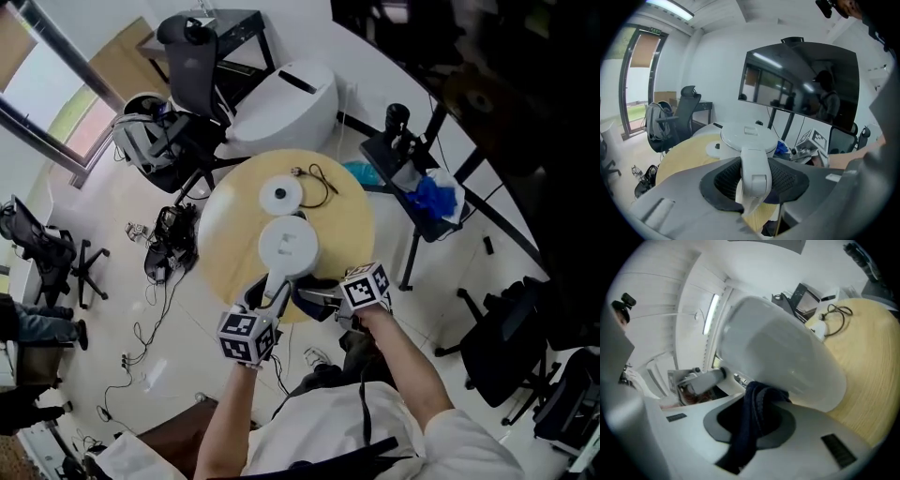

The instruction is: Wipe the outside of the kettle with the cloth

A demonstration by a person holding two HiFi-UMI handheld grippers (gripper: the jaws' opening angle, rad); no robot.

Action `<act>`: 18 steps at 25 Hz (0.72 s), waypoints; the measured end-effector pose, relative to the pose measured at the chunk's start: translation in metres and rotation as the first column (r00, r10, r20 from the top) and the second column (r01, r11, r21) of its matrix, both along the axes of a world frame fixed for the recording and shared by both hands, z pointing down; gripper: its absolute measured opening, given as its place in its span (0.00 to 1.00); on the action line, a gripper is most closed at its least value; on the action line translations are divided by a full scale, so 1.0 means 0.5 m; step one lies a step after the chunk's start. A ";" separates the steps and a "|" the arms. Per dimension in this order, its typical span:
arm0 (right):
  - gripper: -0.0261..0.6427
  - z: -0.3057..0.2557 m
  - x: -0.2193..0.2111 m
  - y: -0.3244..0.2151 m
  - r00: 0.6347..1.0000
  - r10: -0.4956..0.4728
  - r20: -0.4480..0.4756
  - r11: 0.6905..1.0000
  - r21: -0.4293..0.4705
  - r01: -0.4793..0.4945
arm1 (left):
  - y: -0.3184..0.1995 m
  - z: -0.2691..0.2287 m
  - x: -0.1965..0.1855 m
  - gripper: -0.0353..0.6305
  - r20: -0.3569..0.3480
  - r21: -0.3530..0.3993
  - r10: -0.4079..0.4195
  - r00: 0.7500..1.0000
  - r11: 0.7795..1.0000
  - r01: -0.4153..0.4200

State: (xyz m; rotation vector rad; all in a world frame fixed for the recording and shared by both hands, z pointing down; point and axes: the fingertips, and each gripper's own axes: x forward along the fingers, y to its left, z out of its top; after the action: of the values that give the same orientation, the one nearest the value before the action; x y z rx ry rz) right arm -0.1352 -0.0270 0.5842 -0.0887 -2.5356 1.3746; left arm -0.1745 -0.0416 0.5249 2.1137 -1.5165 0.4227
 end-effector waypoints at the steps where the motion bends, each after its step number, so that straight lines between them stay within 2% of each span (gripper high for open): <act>1: 0.14 -0.028 0.005 -0.003 1.000 0.002 0.031 1.000 0.011 -0.002 | -0.001 0.000 0.000 0.32 -0.003 -0.002 0.012 1.000 1.000 -0.012; 8: 0.14 -0.148 0.039 -0.027 0.983 0.047 0.177 0.996 0.066 -0.060 | -0.008 0.002 0.001 0.32 -0.024 -0.002 0.052 0.998 0.999 -0.052; 15: 0.14 -0.228 0.053 -0.033 0.954 0.094 0.285 0.992 0.055 -0.115 | -0.018 0.003 0.001 0.32 -0.011 0.030 0.046 0.999 0.999 -0.046; 16: 0.14 -0.242 0.066 -0.030 0.947 0.110 0.303 0.990 0.046 -0.130 | -0.019 -0.003 0.000 0.34 -0.028 0.047 0.032 0.999 0.998 -0.030; 18: 0.14 -0.270 0.102 -0.024 0.930 0.160 0.330 0.982 0.038 -0.182 | -0.015 -0.027 -0.004 0.44 -0.092 0.088 -0.006 0.996 0.996 0.014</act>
State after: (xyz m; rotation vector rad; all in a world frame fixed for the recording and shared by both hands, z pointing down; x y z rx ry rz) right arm -0.0843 -0.0388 0.4494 -0.0898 -2.9235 1.4369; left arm -0.1766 -0.0492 0.5117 2.1606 -1.5181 0.2561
